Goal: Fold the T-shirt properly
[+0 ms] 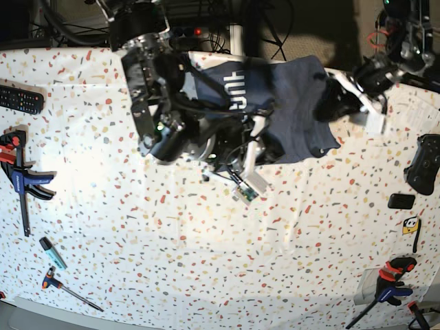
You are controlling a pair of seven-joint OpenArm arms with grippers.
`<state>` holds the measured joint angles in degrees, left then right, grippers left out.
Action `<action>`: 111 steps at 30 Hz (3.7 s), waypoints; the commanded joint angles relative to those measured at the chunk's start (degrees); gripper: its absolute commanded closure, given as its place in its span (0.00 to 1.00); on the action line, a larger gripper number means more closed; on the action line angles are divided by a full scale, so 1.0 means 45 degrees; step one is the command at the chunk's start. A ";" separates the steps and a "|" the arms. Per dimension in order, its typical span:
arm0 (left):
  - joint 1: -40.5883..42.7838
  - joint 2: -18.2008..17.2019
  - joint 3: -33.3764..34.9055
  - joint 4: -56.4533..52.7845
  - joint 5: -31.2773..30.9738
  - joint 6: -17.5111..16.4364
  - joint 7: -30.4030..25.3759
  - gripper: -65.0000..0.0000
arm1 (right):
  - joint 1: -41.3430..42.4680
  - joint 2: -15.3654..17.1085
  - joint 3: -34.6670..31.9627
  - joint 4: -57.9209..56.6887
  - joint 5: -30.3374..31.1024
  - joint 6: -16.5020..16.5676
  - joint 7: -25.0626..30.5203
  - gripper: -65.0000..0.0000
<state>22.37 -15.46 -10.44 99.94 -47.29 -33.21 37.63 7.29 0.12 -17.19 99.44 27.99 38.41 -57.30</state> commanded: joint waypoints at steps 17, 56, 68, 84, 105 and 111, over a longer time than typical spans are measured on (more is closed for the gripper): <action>0.1205 0.1345 -0.0053 0.0442 -0.0384 -0.0350 0.2293 1.00 | 0.0539 0.0894 0.0345 -0.3910 -0.2943 0.0024 0.3050 1.00; -0.9413 0.3050 0.0680 -0.9612 0.7198 0.0185 -0.2006 1.00 | -0.2637 0.1345 0.1987 -0.1724 -0.3857 -0.0267 0.3852 1.00; -1.0156 0.2997 0.0675 -0.9520 0.6003 0.0185 -0.1151 1.00 | -0.3079 0.1350 0.2030 -0.0350 -0.3847 -0.0384 0.4163 1.00; -0.7577 0.1039 0.0661 -0.3099 0.3458 0.0500 0.1617 1.00 | -0.4216 0.1350 0.5226 0.2642 -0.2409 -0.0597 0.3138 1.00; 0.2093 -0.1156 -0.3667 0.1957 0.0821 0.0933 0.1151 1.00 | -1.0880 0.1341 0.9243 0.5712 0.0087 -0.0588 0.1768 1.00; 0.4682 -0.1093 -0.4007 0.1953 0.0835 0.0845 0.1083 1.00 | -1.3333 0.1180 0.9272 0.5712 0.0078 -0.0588 0.1787 1.00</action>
<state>43.16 -19.79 -28.01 107.77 -42.85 -29.04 43.53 -52.21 5.30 24.36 124.09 27.31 35.79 -50.13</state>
